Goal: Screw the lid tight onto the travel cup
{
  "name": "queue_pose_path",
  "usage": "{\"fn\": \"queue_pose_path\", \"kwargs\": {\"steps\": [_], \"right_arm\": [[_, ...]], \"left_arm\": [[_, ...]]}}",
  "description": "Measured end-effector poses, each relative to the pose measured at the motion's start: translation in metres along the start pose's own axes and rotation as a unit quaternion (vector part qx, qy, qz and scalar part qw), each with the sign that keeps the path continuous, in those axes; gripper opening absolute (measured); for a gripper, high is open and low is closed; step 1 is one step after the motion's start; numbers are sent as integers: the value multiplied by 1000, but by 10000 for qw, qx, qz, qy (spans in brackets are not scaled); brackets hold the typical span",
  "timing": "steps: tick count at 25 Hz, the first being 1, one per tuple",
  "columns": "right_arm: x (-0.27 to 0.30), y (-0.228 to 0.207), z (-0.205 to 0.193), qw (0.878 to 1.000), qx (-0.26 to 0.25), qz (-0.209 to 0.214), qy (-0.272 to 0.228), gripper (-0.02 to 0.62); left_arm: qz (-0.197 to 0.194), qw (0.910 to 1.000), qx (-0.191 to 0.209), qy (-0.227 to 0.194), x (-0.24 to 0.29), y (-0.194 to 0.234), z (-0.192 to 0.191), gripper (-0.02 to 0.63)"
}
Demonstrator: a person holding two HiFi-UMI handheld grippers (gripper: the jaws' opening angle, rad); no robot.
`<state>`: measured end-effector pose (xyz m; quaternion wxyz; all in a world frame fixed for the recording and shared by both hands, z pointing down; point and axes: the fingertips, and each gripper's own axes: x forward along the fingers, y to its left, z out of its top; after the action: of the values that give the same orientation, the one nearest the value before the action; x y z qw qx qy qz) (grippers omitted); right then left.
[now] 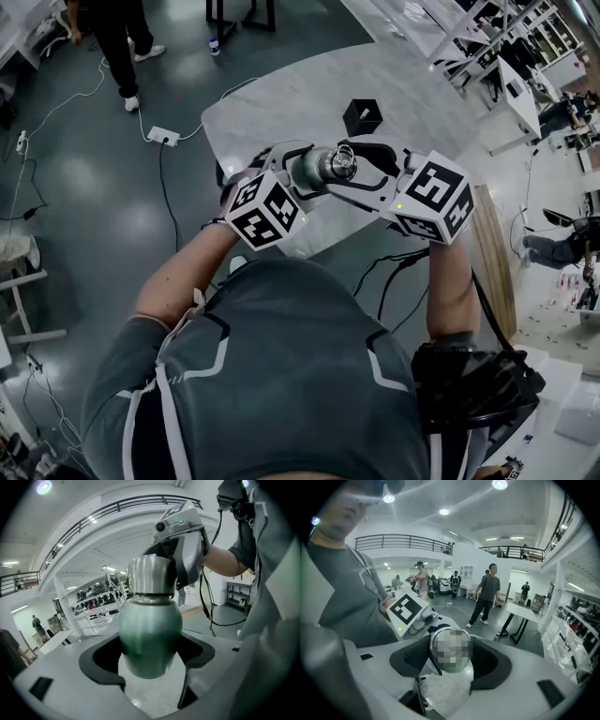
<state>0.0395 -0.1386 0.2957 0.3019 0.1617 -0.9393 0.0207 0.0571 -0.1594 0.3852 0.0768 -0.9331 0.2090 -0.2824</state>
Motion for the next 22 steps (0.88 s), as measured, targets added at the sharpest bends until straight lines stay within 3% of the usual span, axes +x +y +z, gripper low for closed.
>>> {"fn": "queue_pose_path", "kwargs": {"steps": [6,9,12,18,22], "right_arm": [[9,-8,4,9921,959,-604,-535,282],[13,-7,2,9877,1154,-655,-826,281],[7,0,5,9899,948,-256,-1020,281],[-13,29,20,9922,-296,693,-992,281],[-15,43,28,9888,-229,1104,-980,281]], "left_arm": [[221,9994,-260,104,0,4,-7,371],[16,9992,-383,58,0,0,-13,371],[-441,9979,-446,-156,-3,-10,-7,371],[-1362,9879,-235,-697,-20,-33,16,371],[-1805,9781,-284,-993,-33,-42,22,371]]}}
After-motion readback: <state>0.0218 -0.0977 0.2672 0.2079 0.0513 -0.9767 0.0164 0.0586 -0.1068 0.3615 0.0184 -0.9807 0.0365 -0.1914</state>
